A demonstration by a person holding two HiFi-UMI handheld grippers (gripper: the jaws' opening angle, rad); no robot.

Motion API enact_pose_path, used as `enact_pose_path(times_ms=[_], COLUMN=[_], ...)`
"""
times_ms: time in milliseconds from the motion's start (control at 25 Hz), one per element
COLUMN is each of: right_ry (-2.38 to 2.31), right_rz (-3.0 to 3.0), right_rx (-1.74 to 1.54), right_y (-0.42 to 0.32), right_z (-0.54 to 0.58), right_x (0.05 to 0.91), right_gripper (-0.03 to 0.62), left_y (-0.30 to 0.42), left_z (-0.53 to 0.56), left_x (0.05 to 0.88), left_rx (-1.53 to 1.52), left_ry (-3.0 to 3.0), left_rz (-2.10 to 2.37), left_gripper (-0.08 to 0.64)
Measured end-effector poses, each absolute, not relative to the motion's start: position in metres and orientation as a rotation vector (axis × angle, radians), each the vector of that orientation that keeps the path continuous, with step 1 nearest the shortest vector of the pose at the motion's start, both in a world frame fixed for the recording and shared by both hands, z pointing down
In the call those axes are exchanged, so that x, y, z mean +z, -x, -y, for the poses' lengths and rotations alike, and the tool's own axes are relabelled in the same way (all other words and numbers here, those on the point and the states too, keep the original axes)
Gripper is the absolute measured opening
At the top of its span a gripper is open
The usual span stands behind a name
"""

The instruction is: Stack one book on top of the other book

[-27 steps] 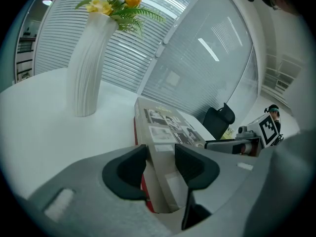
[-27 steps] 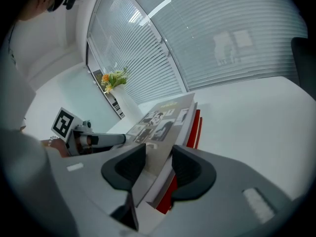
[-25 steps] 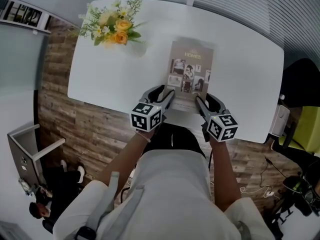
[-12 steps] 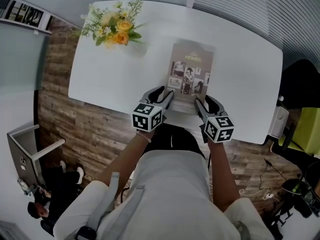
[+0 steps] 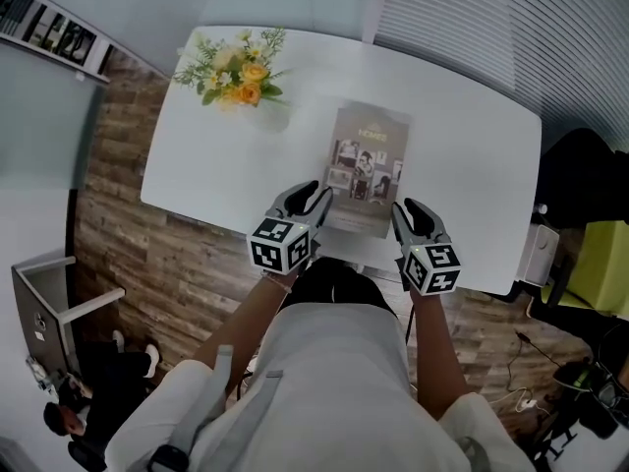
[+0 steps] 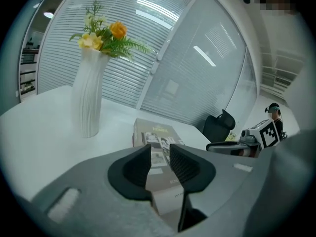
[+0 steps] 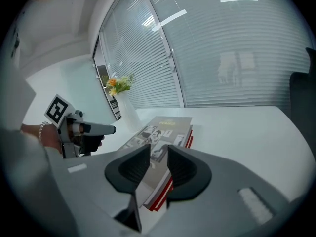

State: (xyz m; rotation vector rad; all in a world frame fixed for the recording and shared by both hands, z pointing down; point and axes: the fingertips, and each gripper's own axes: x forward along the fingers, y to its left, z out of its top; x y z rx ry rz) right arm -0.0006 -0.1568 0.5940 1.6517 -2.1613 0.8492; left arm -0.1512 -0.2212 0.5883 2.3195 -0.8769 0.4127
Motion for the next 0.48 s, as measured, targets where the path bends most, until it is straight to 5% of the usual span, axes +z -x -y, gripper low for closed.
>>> enact_pose_path(times_ms=[480], right_ry=[-1.667], right_rz=[2.267], right_rx=[0.545], right_y=[0.006], right_z=[0.161], right_x=[0.506], right_gripper=[0.057], left_y=[0.14], left_z=[0.22], left_x=[0.51], left_rx=[0.248], left_ry=[-2.466], left_rz=[0.893], left_gripper=[0.013])
